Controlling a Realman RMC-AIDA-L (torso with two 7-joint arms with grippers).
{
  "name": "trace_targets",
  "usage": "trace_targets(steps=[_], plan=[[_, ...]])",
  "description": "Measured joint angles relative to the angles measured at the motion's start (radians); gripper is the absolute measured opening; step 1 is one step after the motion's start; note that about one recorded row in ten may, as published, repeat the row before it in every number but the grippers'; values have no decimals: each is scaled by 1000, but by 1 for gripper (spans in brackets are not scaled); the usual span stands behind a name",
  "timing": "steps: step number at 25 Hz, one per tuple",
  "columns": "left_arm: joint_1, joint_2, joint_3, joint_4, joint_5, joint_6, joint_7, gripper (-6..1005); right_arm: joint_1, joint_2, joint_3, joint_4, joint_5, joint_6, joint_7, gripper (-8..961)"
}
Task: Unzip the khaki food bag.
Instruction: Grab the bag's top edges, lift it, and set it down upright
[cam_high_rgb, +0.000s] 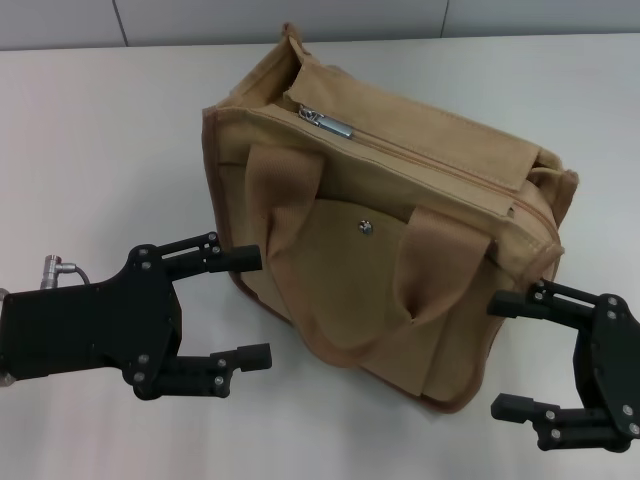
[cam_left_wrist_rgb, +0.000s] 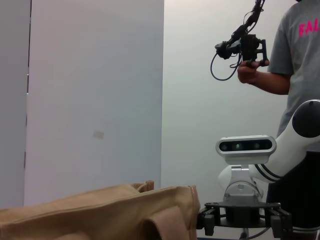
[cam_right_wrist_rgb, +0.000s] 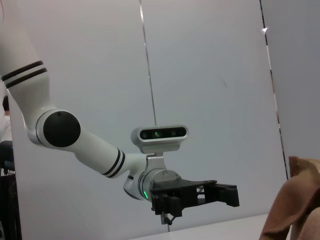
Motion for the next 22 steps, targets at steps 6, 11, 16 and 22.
trace_targets(steps=[6,11,16,22], plan=[[0,0,0,0,1,0,0,835,2,1,3,1,3,0,1,839],[11,0,-49,-2,0,-7,27,835,1,2,11,3,9,1,-2,839],[52,-15,-253,-14,-1,-84,73,836,-16,1,75,3,42,-7,-9,840],[35,-45,-277,-15,4,-211,67,836,-24,0,95,-2,53,-19,-11,840]])
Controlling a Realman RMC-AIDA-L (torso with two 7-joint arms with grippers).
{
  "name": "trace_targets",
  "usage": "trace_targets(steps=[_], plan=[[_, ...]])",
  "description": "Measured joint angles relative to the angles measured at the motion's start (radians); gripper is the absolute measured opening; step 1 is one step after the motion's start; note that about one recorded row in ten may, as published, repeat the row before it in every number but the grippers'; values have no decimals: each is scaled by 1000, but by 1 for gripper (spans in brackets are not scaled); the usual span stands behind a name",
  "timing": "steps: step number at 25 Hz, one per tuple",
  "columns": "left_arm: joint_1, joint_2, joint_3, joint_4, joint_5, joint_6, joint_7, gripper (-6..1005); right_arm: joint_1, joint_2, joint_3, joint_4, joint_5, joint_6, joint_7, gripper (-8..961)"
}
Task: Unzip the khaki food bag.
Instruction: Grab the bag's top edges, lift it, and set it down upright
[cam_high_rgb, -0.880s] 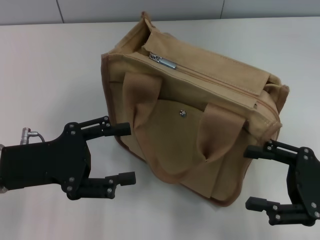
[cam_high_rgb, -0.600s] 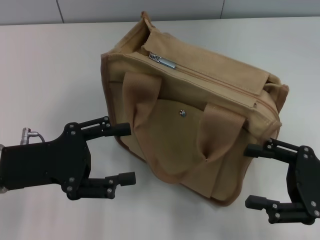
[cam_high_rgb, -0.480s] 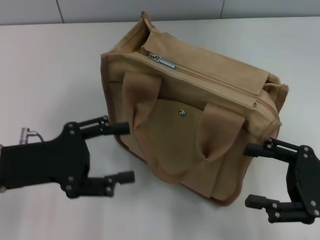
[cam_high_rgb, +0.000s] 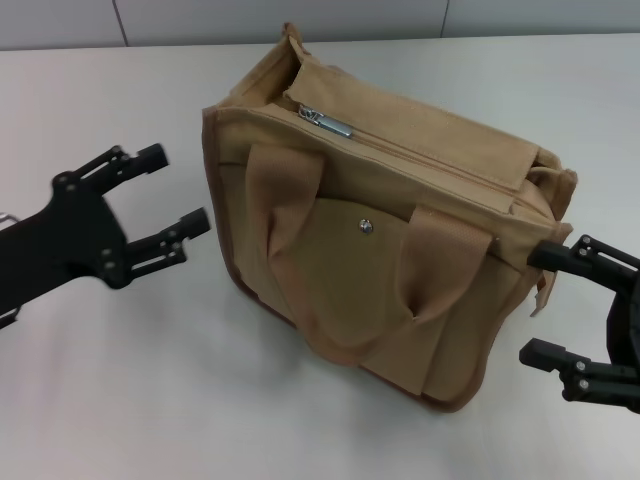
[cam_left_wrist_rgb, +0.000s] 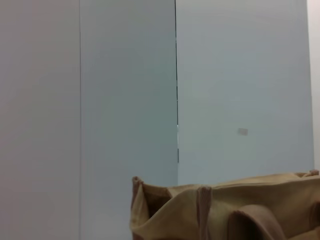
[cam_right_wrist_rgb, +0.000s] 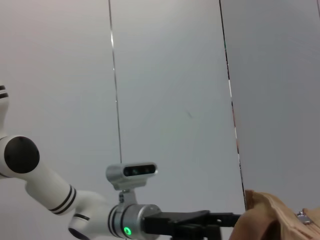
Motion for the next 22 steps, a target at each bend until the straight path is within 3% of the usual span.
trace_targets(steps=[8,13,22], plan=[[-129,-9,18,-146,1,-75,56,829,1,-1,0,-2,1,-4,-1,840],[-153,-11,11,-185,-9,-90,114,660,1,-1,0,-2,1,-4,-5,840],[-152,-16,12,-222,-83,-103,129,504,0,-1,17,0,1,-4,-12,839]])
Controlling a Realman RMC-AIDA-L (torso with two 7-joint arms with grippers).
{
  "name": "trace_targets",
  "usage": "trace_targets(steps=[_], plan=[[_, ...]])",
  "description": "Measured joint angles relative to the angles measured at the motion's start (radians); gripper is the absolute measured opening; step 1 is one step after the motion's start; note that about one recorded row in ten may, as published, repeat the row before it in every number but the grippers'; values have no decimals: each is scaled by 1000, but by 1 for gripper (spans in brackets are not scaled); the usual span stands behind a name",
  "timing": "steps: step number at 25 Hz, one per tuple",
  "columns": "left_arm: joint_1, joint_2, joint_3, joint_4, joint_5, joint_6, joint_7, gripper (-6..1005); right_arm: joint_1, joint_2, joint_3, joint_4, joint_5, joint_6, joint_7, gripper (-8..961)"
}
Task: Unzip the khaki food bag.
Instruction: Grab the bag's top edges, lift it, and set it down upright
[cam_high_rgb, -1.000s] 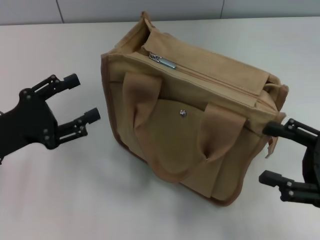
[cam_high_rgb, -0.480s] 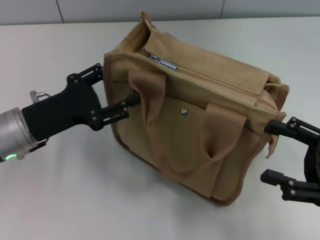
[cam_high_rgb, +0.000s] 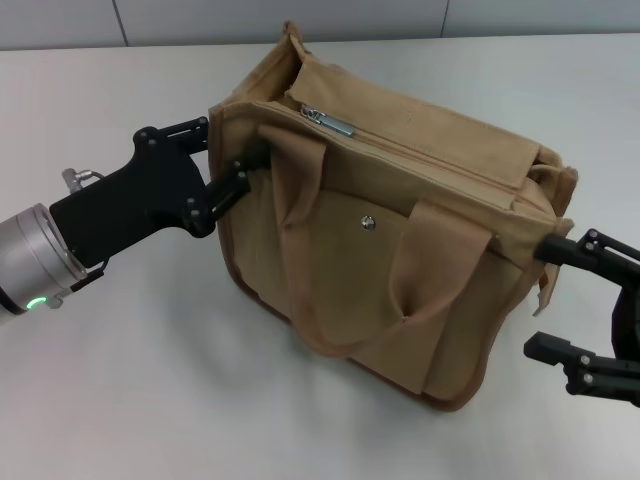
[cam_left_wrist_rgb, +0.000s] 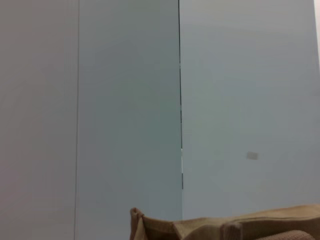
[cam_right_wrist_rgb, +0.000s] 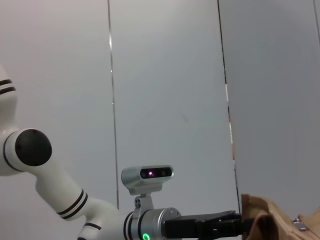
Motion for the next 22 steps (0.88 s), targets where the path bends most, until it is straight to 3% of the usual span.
trace_targets(steps=[2,14,22], plan=[[0,0,0,-3,-2,-4,2,469,-2,0,7,0,0,0,0,839],[4,2,-1,-34,-64,-8,64,29,-8,0,48,4,0,-2,-8,839],[-10,6,-3,71,-88,29,41,33,-2,3,203,80,90,16,-11,839]])
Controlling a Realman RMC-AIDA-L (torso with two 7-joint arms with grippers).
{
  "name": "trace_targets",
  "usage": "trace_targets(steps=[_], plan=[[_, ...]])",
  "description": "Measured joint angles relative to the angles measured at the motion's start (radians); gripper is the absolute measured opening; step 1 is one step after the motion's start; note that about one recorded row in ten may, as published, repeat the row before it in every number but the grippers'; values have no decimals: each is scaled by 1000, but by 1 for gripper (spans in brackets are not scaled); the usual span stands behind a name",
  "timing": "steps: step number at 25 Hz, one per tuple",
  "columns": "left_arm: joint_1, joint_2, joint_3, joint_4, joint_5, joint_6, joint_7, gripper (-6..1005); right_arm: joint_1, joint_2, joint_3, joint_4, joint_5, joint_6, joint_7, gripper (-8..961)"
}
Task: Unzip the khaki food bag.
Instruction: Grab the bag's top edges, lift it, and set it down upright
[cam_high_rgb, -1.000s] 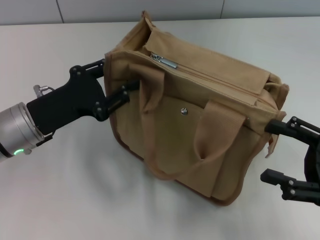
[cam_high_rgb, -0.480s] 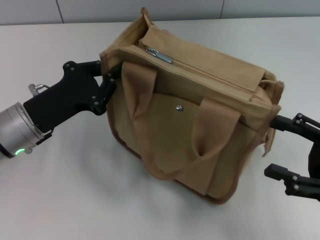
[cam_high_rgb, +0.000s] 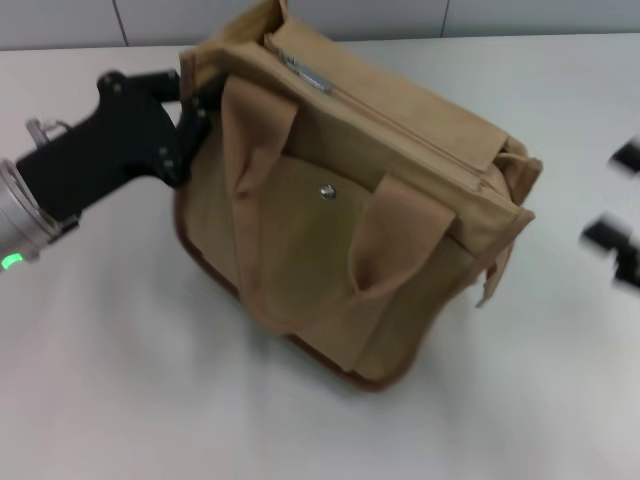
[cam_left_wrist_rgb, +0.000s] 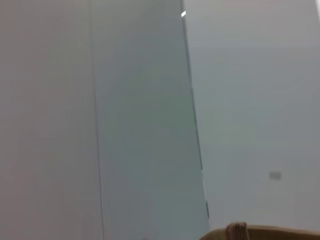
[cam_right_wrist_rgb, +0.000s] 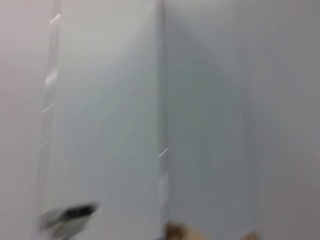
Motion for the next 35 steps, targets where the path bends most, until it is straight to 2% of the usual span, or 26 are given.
trace_targets(steps=[3,4,5,6,11,14,19,30,35], plan=[[-26,0,2,91,-1,28,-33,34,11,3,39,89,127,32,-3,839],[-44,1,7,125,-2,46,-41,34,30,5,43,174,229,61,-41,840],[-44,1,7,125,-2,46,-41,35,30,5,43,174,229,61,-41,840],[-53,1,10,137,-2,55,-42,35,48,6,43,244,283,86,-104,840],[-83,1,62,176,-3,63,-43,38,152,6,32,422,308,193,-393,840],[-89,-1,82,180,-4,60,-42,39,246,7,15,522,290,292,-568,840],[-91,-4,84,177,-5,58,-36,41,300,7,0,572,202,368,-671,840],[-93,-5,90,169,-9,55,-32,46,296,8,9,582,134,449,-748,840],[-93,-6,135,168,-39,54,-30,49,305,8,51,638,140,488,-833,839]])
